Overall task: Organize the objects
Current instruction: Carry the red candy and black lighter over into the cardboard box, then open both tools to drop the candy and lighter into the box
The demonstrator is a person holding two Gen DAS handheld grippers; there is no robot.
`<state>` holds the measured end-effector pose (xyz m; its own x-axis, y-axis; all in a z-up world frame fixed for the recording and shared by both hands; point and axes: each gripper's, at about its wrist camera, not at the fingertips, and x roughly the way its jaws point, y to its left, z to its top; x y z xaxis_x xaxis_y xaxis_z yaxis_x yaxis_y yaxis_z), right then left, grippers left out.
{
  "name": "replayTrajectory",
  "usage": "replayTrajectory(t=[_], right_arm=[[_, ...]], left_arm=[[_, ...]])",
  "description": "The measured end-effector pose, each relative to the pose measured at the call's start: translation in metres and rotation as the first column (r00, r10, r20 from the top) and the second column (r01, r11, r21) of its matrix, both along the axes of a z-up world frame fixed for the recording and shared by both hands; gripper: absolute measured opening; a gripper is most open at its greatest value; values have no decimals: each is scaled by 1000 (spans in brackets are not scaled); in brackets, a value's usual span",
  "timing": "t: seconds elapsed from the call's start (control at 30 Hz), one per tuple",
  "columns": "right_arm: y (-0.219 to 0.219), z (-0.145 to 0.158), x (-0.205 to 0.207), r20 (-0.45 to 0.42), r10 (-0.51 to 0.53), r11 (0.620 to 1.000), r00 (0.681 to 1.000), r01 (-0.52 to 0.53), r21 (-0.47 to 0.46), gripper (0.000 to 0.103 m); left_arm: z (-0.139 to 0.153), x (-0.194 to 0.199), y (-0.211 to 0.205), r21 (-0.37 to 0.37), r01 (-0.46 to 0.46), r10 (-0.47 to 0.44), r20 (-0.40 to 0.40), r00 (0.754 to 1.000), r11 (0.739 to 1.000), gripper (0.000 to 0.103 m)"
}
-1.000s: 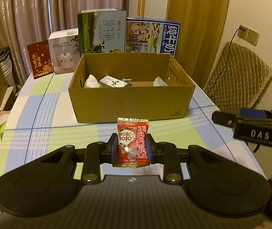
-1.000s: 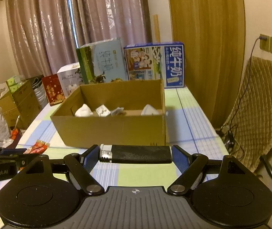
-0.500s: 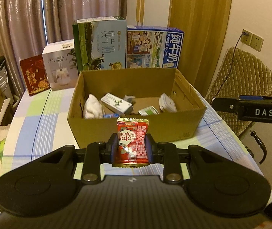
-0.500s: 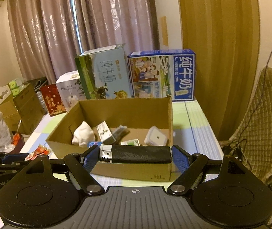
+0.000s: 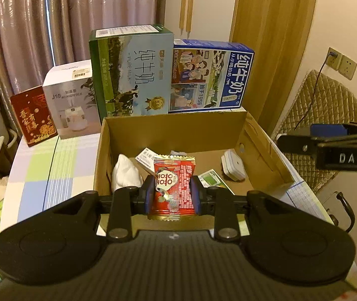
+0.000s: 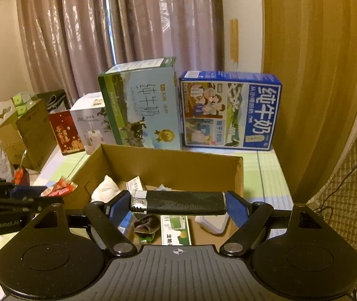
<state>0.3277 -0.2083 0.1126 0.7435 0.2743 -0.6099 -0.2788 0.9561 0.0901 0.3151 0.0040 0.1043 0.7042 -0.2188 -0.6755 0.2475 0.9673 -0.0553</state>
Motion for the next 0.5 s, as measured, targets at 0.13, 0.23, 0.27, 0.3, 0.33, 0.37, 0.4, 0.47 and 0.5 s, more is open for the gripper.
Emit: replayTrajectory(t=[0.13,0.23,0.27,0.3,0.33,0.37,0.4,0.47,0.5], right_arm=[[6,-7,14,-20,12,1000,1000,-12,-6,78],[11,-13,22,-28,20,1000,999,-20,-15,78],[13,-16,25,-31,21,1000,999,-21,-18,78],[14,-18,28,-34,21,1000,999,-22,-20,78],[15,-21,32,-38,23,1000,999,-23,-20,78],[15,-22,33,-41,23,1000,999,-24,-19,78],[16,-25,36,-46,23,1000,999,-24,-19,78],[16,-29,41,-57,20,1000,998,-21,-10,78],[16,-31,43,-62,18,1000,998,-18,-7,78]], left_arm=[[-2,20,0,9,7,-6,-14,1000,1000,25],[-6,33,1,13,7,-7,-28,1000,1000,25],[-8,38,1,17,7,-6,-31,999,1000,25],[-9,42,2,20,7,-6,-33,999,1000,25],[-11,45,2,21,6,-6,-36,999,1000,25],[-13,49,2,21,6,-5,-41,999,1000,25],[-15,52,3,20,6,-6,-44,999,1000,25],[-19,60,3,17,6,-6,-50,999,1000,25],[-22,64,2,16,5,-4,-53,999,1000,26]])
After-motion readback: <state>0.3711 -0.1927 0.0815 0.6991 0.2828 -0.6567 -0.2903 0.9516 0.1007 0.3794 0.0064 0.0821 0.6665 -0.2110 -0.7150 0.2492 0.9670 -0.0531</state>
